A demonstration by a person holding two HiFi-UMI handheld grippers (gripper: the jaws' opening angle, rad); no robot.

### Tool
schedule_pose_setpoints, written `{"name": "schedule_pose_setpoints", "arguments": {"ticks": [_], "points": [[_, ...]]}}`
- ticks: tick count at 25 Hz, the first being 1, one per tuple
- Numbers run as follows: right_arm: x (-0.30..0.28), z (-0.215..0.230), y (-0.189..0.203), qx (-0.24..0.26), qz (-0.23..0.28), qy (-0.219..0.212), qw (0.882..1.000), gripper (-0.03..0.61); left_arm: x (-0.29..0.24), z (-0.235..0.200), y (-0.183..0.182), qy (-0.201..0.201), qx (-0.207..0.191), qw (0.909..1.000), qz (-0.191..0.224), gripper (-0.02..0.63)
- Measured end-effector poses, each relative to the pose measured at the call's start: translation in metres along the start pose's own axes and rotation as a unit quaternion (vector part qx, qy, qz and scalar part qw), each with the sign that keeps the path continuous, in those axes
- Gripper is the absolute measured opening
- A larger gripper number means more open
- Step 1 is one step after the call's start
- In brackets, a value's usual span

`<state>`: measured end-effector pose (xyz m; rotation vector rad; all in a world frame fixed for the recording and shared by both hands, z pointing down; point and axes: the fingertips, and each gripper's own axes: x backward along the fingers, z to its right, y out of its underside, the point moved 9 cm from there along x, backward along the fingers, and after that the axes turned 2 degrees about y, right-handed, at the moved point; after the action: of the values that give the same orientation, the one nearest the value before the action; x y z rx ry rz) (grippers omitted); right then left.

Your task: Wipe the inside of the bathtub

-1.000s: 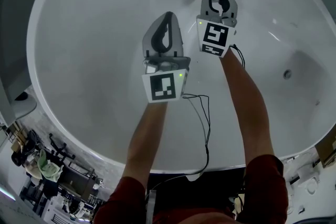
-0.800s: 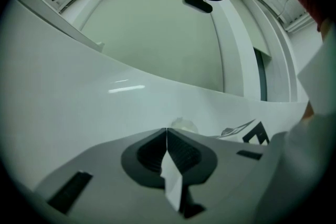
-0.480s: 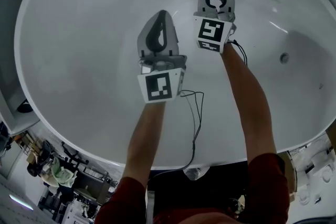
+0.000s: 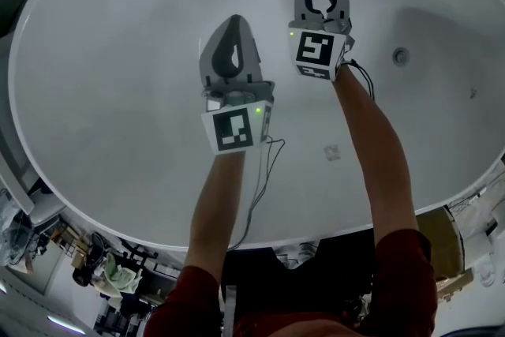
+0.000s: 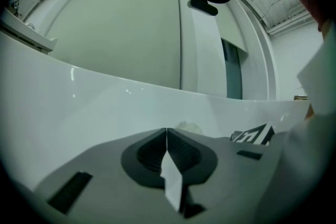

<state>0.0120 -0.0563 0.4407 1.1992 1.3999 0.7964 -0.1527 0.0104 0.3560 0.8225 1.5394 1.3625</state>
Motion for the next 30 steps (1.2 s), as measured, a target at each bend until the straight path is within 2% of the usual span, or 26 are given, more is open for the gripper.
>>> {"name": "schedule_pose_setpoints", "arguments": {"ticks": [8, 15, 19, 22, 26, 30], "points": [[0.027, 0.111, 0.047, -0.009, -0.005, 0.038, 0.999, 0.092, -0.044, 0.104, 0.005, 0.039, -0.003, 0.9992, -0.009, 0.017], [0.058, 0.228, 0.102, 0.017, -0.031, 0.112, 0.993, 0.092, -0.073, 0.198, 0.017, 0.099, -0.016, 0.9946, -0.026, 0.017], [0.072, 0.285, 0.129, 0.007, -0.058, 0.154, 0.986, 0.092, -0.087, 0.242, 0.019, 0.122, -0.017, 0.9919, -0.031, 0.015], [0.081, 0.310, 0.143, 0.021, -0.072, 0.176, 0.982, 0.092, -0.098, 0.266, 0.017, 0.137, -0.024, 0.9900, -0.023, 0.017], [0.096, 0.331, 0.152, -0.033, -0.088, 0.222, 0.970, 0.092, -0.105, 0.288, 0.014, 0.149, -0.027, 0.9884, -0.019, 0.017], [0.100, 0.336, 0.154, -0.051, -0.096, 0.228, 0.968, 0.092, -0.104, 0.295, 0.008, 0.155, -0.029, 0.9874, -0.014, 0.017]]}}
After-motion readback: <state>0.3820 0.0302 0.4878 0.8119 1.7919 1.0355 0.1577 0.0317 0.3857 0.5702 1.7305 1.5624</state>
